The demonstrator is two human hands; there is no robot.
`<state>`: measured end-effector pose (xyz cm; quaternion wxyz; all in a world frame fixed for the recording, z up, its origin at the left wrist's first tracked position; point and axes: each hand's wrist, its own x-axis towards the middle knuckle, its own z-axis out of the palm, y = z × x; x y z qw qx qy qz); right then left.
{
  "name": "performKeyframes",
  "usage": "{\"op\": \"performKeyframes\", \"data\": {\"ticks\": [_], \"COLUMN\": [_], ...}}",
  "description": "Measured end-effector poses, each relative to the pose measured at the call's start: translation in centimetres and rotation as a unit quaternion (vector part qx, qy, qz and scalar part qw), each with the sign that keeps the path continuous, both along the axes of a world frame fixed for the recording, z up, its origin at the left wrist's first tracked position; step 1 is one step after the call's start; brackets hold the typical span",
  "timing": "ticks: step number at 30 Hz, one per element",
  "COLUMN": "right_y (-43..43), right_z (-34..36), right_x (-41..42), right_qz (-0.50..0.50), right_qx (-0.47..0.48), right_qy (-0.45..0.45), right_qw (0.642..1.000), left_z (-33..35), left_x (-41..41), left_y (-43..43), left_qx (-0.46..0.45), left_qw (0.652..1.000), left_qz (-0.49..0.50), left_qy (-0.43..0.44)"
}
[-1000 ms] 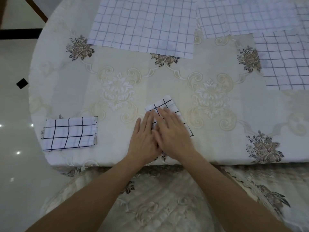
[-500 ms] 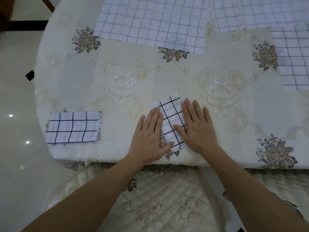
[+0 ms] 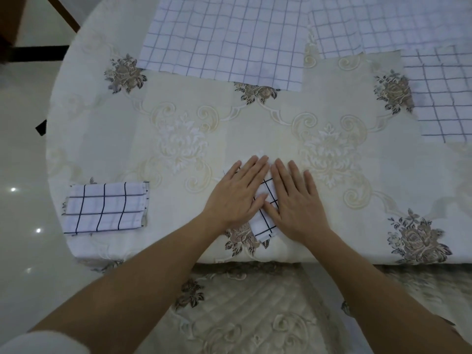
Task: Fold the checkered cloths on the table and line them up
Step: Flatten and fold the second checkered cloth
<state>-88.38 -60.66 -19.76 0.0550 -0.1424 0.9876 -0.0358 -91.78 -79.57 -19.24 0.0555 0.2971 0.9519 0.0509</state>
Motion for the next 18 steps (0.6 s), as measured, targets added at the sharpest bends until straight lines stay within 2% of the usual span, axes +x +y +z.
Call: {"op": "performKeyframes", "data": {"ticks": [8,14,18], "right_y": [1.0,-5.4,-6.9], "right_z": [0.5,3.0,2.0], "right_x": [0.7,1.5,2.2], "right_qz": [-0.029,-0.095,-0.137], "right_qx": [-0.01,-0.135,-0.146], "right_qy": [-0.003,0.031,-0.003], "right_qw": [1.0,0.986,0.98], "left_z": [0.8,0.1,-0.2], "left_x": [-1.5,-2.2,-2.3], "left_y": [0.3,0.4,0.5], "left_qx": [-0.033,-0.061,-0.062], "left_qw": [0.999,0.995,0.996], "left_qz": [-0.019,-0.072,-0.064], "left_qy": [0.031,0.035,0.011]}}
